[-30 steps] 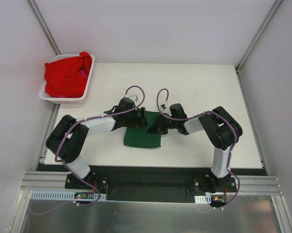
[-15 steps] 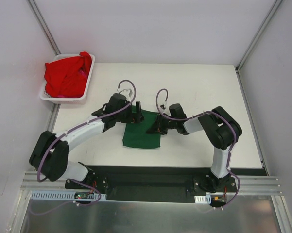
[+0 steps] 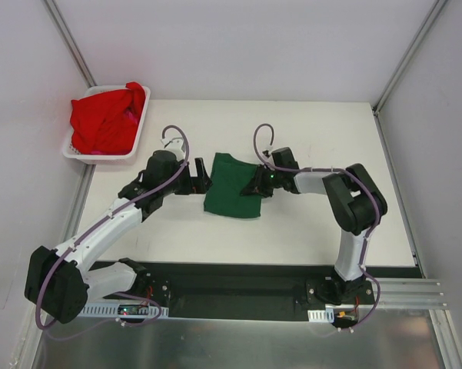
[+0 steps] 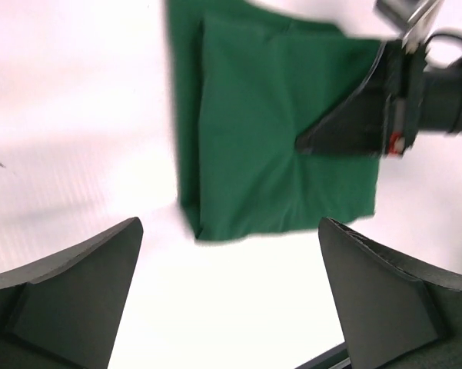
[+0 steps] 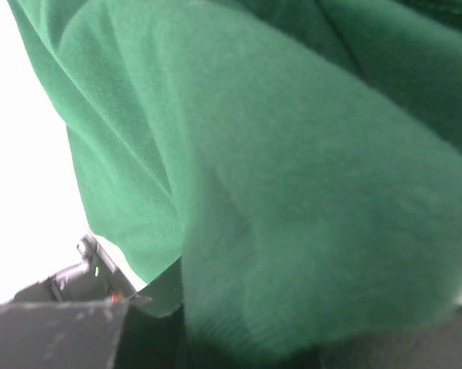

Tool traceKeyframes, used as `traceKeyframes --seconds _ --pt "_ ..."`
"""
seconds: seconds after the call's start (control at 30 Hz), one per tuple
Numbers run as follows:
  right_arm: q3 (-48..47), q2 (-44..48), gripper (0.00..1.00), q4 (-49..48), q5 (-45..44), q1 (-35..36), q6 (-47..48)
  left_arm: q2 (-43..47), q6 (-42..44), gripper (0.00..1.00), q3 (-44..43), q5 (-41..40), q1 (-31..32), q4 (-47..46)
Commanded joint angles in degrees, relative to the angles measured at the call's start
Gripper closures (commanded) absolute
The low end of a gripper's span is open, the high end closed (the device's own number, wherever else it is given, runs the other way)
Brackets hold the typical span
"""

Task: Fold and stack the t-shirts
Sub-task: Neatly place the folded tshirt to the corner

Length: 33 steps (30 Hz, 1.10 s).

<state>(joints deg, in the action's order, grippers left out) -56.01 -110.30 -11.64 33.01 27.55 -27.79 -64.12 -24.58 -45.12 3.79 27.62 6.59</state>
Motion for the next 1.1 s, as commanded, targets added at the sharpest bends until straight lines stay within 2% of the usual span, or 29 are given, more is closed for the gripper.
traceKeyframes --seconds 0.0,0.3,0.77,1.07 --pt "-6.7 -2.5 0.99 8.7 -8.9 -3.4 5.4 2.7 0.4 0.01 1.6 -1.6 -0.9 1.5" --pt "-14.6 -5.4 0.99 13.8 -16.2 -9.7 6.0 3.5 0.3 0.01 2.6 -1.9 -1.5 1.8" --pt "-23.8 -9.0 0.99 12.8 -26.5 -18.3 -2.4 3.6 -0.5 0.01 3.8 -1.9 -2.5 2.1" --pt "-31.9 -14.1 0.99 12.3 -27.8 -25.0 -7.1 3.2 -0.4 0.01 3.7 -1.2 -4.2 2.1"
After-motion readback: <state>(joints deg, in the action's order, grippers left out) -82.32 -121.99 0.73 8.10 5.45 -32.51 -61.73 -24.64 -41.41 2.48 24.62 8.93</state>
